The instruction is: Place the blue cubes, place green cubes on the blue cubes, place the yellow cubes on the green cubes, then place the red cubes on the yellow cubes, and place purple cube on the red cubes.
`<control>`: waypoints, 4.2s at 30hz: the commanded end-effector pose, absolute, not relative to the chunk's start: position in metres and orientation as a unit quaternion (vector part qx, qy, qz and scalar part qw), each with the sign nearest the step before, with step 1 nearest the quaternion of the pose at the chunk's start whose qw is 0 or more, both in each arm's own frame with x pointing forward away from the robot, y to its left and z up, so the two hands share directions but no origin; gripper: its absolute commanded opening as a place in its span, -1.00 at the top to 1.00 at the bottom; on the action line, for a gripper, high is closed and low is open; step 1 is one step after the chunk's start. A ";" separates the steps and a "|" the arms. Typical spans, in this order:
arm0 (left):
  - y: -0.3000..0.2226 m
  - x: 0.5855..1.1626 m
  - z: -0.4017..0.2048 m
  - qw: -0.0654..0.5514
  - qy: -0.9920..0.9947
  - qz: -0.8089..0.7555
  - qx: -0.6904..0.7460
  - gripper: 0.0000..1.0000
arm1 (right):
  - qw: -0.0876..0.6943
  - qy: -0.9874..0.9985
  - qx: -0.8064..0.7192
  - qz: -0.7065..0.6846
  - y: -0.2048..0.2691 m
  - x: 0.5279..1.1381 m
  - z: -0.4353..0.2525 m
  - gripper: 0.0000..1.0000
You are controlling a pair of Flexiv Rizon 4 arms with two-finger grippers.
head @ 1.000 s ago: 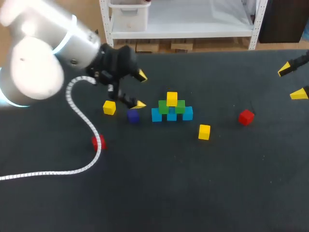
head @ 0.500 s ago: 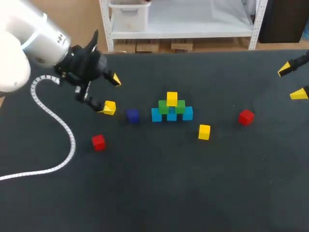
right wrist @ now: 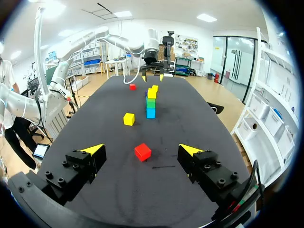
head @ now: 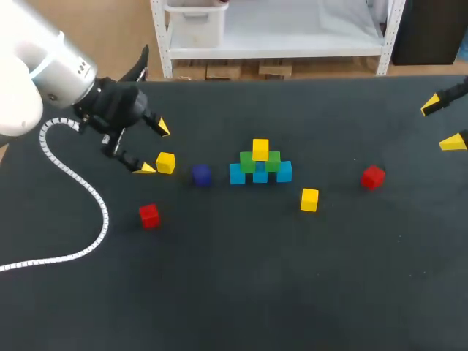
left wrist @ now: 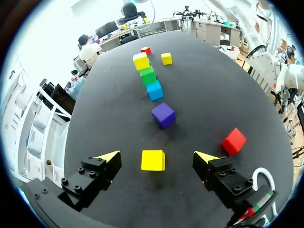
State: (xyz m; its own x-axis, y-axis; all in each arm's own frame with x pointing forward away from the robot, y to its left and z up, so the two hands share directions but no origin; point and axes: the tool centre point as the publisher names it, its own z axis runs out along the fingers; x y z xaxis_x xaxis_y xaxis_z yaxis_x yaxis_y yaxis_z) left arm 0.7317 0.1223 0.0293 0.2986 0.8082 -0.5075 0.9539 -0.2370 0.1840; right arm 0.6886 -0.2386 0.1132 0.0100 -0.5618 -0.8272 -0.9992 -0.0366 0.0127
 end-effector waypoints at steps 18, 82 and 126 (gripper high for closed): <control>0.124 0.753 -0.002 0.207 0.560 -0.169 0.784 -1.00 | 0.321 0.615 -0.634 0.341 -0.238 0.689 0.113 -1.00; -0.010 0.717 0.079 0.248 0.647 -0.174 0.700 1.00 | 0.321 0.615 -0.634 0.341 -0.238 0.689 0.113 -1.00; -0.033 0.708 0.057 0.241 0.704 -0.165 0.647 1.00 | 0.321 0.615 -0.634 0.341 -0.238 0.689 0.113 -1.00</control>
